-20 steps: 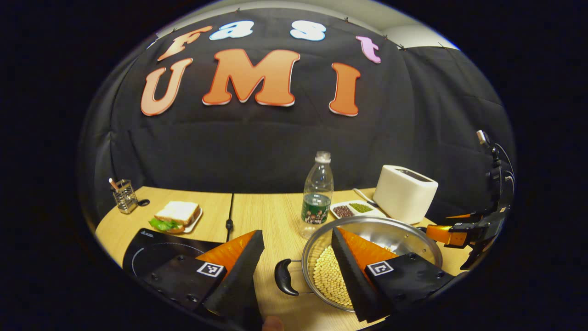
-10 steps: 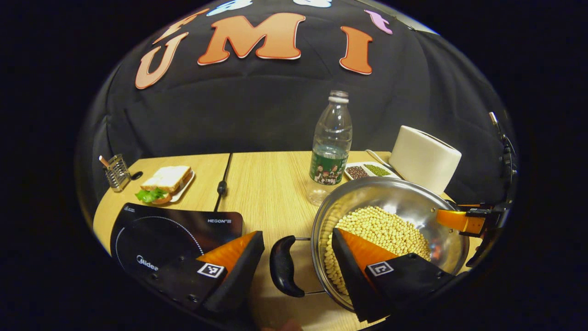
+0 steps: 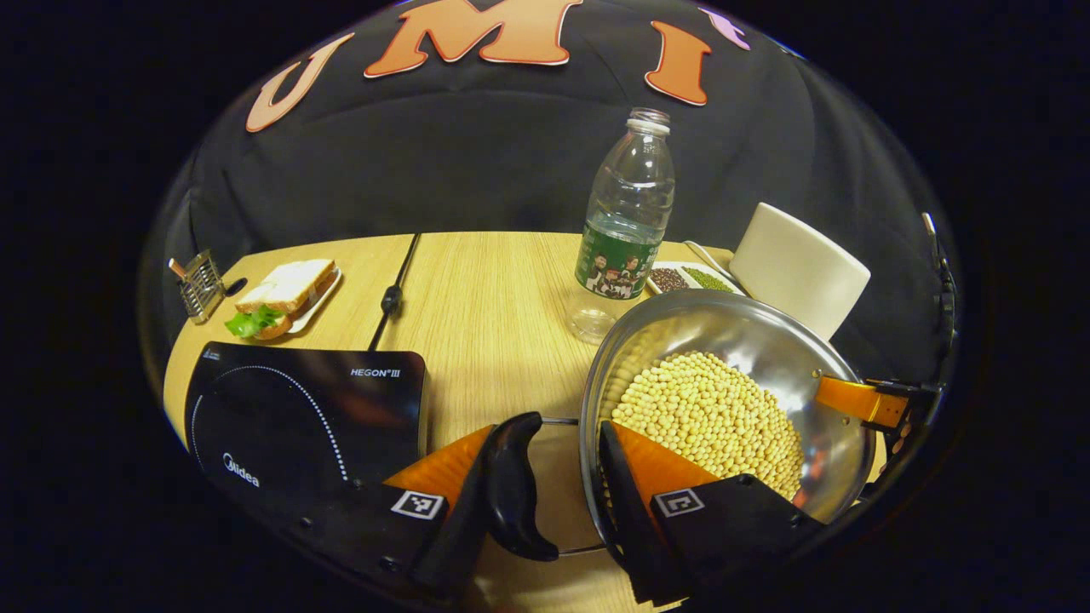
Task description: First push the handle of the pot to place it horizontally, then grasp the pot with both hands and set it on the induction cooktop.
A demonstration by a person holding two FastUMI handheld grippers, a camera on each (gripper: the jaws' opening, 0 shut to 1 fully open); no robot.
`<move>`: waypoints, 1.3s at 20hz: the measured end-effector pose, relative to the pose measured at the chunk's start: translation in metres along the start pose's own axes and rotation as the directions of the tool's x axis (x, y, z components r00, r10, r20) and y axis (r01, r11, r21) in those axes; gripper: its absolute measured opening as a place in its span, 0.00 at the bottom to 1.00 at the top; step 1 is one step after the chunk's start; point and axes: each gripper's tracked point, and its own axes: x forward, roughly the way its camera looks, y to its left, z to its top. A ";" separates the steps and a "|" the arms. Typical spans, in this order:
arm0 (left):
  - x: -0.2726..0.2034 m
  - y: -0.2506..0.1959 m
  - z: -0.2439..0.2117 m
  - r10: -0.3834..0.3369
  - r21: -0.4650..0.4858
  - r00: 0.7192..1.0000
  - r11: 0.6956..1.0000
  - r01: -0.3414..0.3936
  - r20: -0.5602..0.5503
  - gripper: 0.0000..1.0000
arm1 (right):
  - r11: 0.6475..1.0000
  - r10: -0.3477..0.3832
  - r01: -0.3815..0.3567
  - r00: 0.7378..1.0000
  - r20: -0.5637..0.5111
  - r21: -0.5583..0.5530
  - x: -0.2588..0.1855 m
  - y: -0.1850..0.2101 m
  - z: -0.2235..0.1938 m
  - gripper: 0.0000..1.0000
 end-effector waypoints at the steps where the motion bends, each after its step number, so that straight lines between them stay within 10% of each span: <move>1: -0.002 0.002 0.000 0.006 -0.013 1.000 1.000 -0.006 -0.016 0.71 | 1.000 0.000 0.000 1.000 -0.009 0.009 -0.003 0.002 -0.002 0.63; 13: -0.014 0.013 0.017 -0.004 -0.024 0.999 1.000 0.006 0.055 0.65 | 1.000 0.017 -0.019 0.997 0.074 0.021 -0.107 0.043 0.024 0.56; 26: -0.077 0.062 0.039 0.099 -0.101 0.989 0.991 -0.088 0.113 0.67 | 0.990 0.135 -0.129 0.984 0.120 -0.055 -0.166 0.189 0.024 0.55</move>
